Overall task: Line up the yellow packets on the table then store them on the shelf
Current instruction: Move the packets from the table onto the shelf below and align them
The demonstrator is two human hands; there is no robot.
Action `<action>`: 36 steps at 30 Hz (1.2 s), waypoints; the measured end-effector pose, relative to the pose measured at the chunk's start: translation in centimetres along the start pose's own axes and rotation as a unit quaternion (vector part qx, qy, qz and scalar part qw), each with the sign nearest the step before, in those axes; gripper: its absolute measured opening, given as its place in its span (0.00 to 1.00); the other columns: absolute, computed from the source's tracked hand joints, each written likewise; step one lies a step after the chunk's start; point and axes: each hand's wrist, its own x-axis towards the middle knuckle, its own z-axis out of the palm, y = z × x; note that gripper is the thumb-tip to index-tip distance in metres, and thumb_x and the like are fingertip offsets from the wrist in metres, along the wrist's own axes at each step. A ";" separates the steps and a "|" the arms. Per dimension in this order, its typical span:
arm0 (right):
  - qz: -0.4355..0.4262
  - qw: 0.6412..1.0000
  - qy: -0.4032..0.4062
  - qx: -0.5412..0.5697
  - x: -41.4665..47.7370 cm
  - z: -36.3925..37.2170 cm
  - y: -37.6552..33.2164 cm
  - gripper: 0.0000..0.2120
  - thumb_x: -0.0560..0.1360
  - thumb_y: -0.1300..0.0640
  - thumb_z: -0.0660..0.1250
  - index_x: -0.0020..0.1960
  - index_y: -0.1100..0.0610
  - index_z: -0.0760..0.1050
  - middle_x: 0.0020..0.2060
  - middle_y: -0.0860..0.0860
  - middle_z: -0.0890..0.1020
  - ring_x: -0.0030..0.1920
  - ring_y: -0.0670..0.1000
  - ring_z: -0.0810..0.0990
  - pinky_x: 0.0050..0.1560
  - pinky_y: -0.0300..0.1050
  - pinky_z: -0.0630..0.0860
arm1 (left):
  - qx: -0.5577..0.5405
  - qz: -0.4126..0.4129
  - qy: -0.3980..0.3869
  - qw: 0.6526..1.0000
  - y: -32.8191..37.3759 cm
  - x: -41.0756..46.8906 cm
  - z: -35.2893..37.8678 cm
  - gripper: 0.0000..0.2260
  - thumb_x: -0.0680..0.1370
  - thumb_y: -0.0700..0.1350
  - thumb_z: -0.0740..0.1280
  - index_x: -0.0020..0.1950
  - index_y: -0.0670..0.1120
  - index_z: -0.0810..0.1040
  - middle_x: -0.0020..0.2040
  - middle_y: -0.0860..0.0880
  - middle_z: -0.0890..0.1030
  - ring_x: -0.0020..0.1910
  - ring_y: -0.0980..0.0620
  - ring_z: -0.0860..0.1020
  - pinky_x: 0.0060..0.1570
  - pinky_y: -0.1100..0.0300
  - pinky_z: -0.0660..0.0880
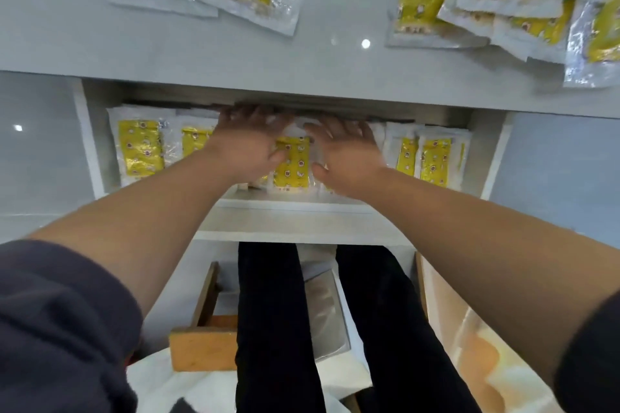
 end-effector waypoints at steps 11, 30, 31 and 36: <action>0.098 0.993 -0.007 0.067 -2.6 -5.3 -3.8 0.19 0.78 0.51 0.58 0.69 0.53 0.68 0.63 0.55 0.74 0.62 0.58 0.73 0.60 0.55 0.72 | -0.105 0.013 0.081 0.991 0.7 -5.7 -4.7 0.14 0.77 0.48 0.60 0.60 0.46 0.75 0.57 0.46 0.78 0.56 0.44 0.75 0.54 0.48 0.73; 0.423 0.708 0.148 0.546 7.8 -23.7 -10.0 0.23 0.70 0.51 0.75 0.56 0.59 0.67 0.47 0.53 0.77 0.49 0.55 0.78 0.48 0.47 0.76 | -0.480 -0.384 0.144 0.775 -6.7 1.1 -21.0 0.27 0.70 0.52 0.75 0.62 0.45 0.67 0.51 0.49 0.75 0.51 0.47 0.76 0.55 0.53 0.71; 0.413 0.716 0.140 0.546 7.5 -23.8 -9.8 0.18 0.71 0.52 0.75 0.50 0.59 0.69 0.42 0.52 0.76 0.48 0.55 0.78 0.46 0.46 0.75 | -0.493 -0.370 0.139 0.775 -6.9 0.9 -21.1 0.23 0.70 0.52 0.75 0.57 0.44 0.71 0.48 0.50 0.74 0.48 0.49 0.74 0.49 0.57 0.72; 0.333 0.725 0.142 0.586 4.4 -23.2 -8.5 0.17 0.70 0.52 0.74 0.53 0.58 0.74 0.51 0.54 0.80 0.52 0.54 0.80 0.55 0.52 0.79 | -0.526 -0.310 0.155 0.777 -6.6 -1.3 -20.9 0.12 0.70 0.48 0.73 0.40 0.48 0.70 0.44 0.48 0.77 0.44 0.48 0.77 0.40 0.56 0.73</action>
